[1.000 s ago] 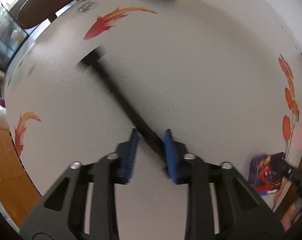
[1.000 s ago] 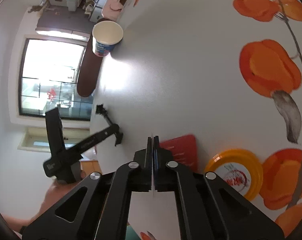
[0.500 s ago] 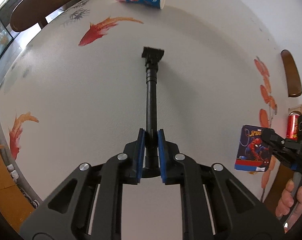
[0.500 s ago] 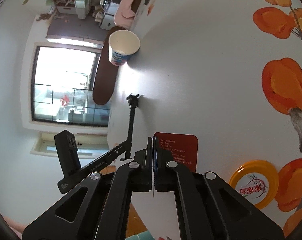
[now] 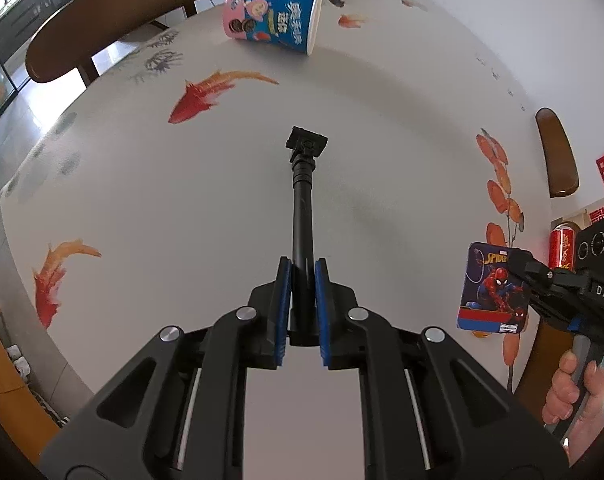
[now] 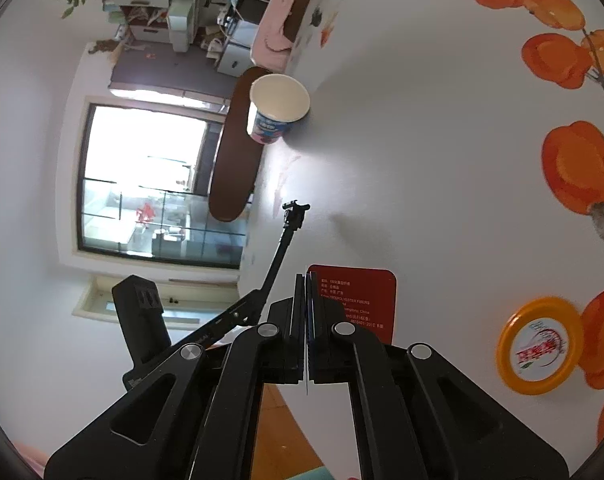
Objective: Collect trash
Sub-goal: 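Carry the black stick and red card over the grey bin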
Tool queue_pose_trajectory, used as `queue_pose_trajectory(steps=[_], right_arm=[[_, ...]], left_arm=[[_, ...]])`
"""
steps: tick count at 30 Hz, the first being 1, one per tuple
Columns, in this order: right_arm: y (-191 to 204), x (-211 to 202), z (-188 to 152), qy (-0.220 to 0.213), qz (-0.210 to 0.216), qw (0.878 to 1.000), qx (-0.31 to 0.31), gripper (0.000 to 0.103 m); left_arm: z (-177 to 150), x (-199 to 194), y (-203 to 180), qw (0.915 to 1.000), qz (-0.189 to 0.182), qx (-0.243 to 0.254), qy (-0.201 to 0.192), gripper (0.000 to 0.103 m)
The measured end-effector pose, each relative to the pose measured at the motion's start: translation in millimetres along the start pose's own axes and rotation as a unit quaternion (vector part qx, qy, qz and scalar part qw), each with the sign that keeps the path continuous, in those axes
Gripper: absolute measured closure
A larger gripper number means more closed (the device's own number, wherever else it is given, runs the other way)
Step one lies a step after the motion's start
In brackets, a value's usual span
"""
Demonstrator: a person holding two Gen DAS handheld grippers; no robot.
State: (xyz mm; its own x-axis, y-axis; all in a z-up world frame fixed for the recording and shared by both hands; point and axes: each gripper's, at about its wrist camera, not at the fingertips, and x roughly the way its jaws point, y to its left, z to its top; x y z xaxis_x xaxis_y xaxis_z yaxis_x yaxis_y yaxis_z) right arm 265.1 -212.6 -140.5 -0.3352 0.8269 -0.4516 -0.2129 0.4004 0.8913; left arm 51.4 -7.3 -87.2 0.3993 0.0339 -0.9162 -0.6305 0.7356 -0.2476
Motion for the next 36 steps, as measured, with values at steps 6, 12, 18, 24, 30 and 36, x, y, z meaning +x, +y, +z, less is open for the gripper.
queue_pose_trajectory(steps=[6, 12, 18, 24, 30, 36], right_arm=[[9, 5, 1, 0.0, 0.011, 1.0, -0.006, 0.101], [25, 14, 2, 0.004, 0.021, 1.0, -0.02, 0.101], [46, 31, -3, 0.017, 0.031, 0.999, -0.035, 0.101], [78, 73, -13, 0.044, 0.044, 0.996, -0.056, 0.102], [129, 148, -37, 0.092, 0.051, 0.99, -0.093, 0.102], [178, 250, -81, 0.132, 0.053, 0.984, -0.109, 0.101]], left_arm=[[1, -16, 6, 0.9998, -0.006, -0.002, -0.017, 0.093], [3, -37, 17, 0.9993, -0.012, -0.009, -0.033, 0.093], [1, -56, 35, 0.9985, -0.016, -0.017, -0.048, 0.093], [-8, -79, 75, 0.9972, -0.014, -0.038, -0.062, 0.093], [-25, -108, 152, 0.9934, -0.009, -0.077, -0.084, 0.093], [-55, -121, 261, 0.9908, -0.004, -0.112, -0.076, 0.093]])
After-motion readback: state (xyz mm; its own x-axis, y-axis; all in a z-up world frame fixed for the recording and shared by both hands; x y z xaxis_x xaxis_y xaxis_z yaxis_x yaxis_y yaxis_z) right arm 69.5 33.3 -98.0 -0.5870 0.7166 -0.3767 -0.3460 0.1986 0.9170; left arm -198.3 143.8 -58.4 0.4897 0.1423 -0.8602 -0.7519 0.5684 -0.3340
